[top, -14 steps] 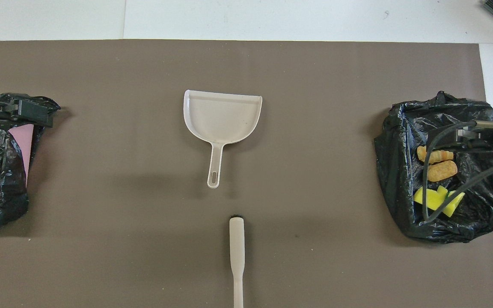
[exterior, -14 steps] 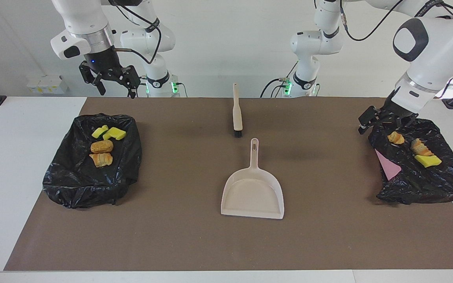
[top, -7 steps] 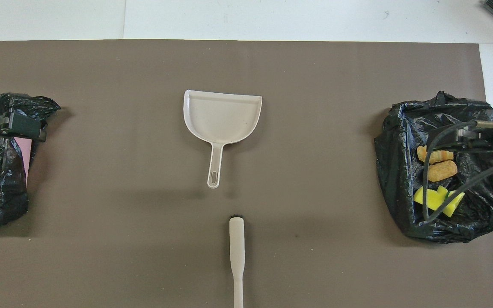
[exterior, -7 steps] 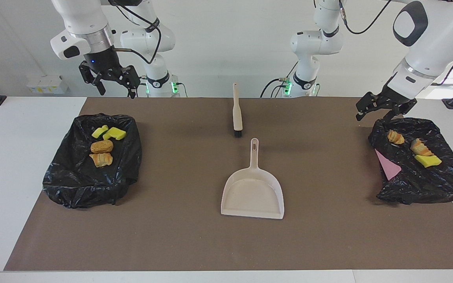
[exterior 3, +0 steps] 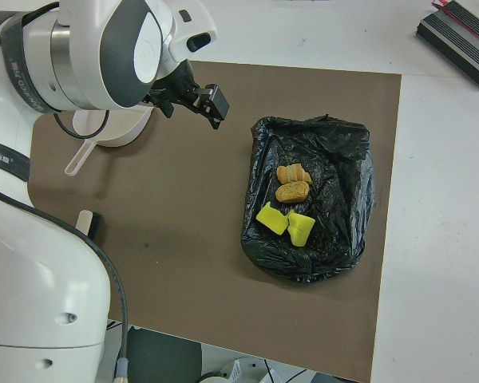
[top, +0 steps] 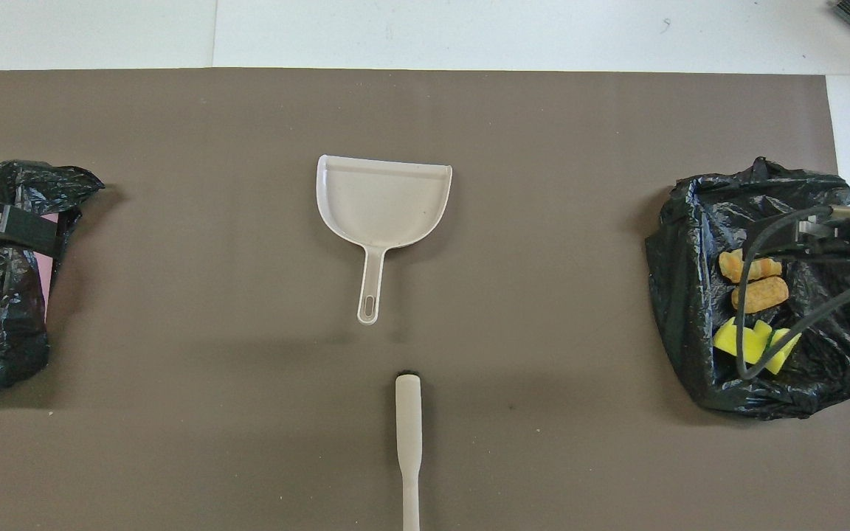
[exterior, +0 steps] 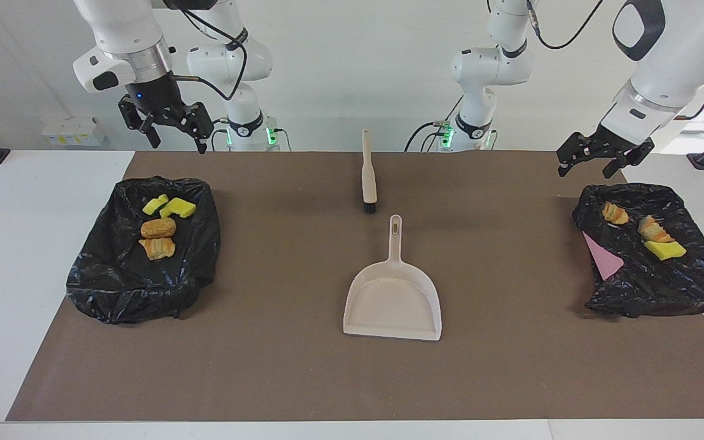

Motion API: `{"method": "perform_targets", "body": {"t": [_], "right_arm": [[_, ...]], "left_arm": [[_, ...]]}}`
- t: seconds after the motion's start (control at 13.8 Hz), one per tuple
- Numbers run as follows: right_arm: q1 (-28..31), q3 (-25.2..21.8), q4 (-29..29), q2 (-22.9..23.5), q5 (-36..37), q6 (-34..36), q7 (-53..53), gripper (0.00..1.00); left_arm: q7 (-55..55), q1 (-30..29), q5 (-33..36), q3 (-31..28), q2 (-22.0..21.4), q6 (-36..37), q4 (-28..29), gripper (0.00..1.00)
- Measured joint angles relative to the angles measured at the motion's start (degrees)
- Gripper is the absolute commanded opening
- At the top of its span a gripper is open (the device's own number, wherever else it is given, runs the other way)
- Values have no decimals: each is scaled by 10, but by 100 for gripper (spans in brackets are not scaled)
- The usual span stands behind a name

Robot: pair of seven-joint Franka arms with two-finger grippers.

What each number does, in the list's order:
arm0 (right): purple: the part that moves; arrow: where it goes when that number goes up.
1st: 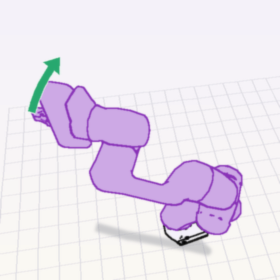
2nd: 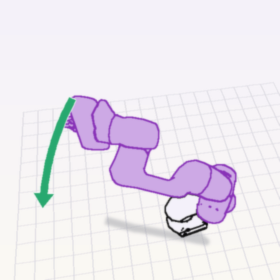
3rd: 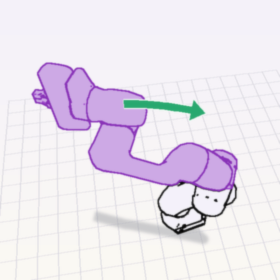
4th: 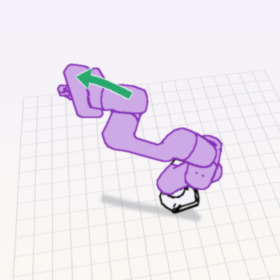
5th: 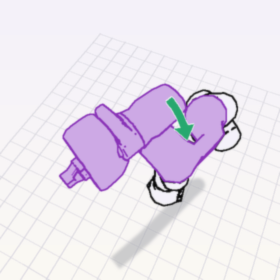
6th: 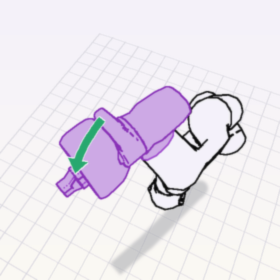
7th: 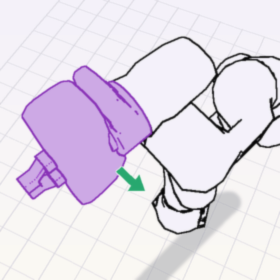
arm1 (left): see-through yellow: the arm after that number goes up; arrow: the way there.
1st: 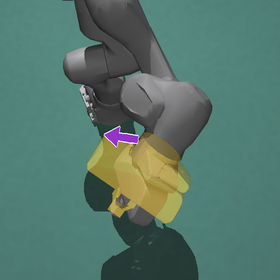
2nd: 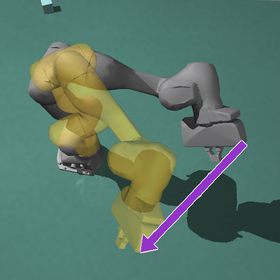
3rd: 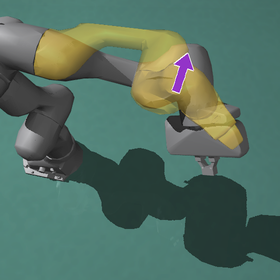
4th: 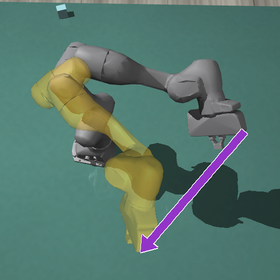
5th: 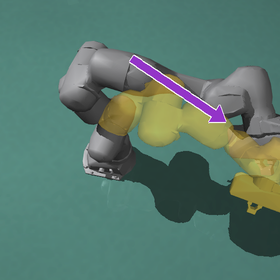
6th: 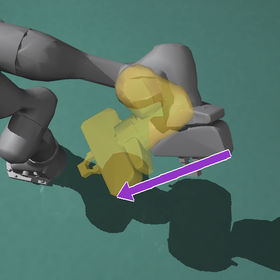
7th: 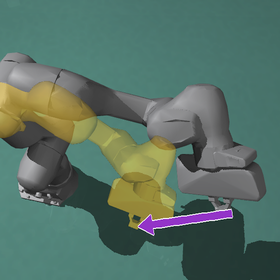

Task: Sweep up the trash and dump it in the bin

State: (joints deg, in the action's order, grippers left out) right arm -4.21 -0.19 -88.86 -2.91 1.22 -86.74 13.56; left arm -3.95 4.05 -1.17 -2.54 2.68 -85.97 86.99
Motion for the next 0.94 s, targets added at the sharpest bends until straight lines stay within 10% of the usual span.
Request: {"method": "perform_targets", "body": {"t": [0.94], "right_arm": [[0,0,0,0,0,0,0,100]], "left_arm": [[-25,-2,-1,-9,-13,9,-4,100]]}}
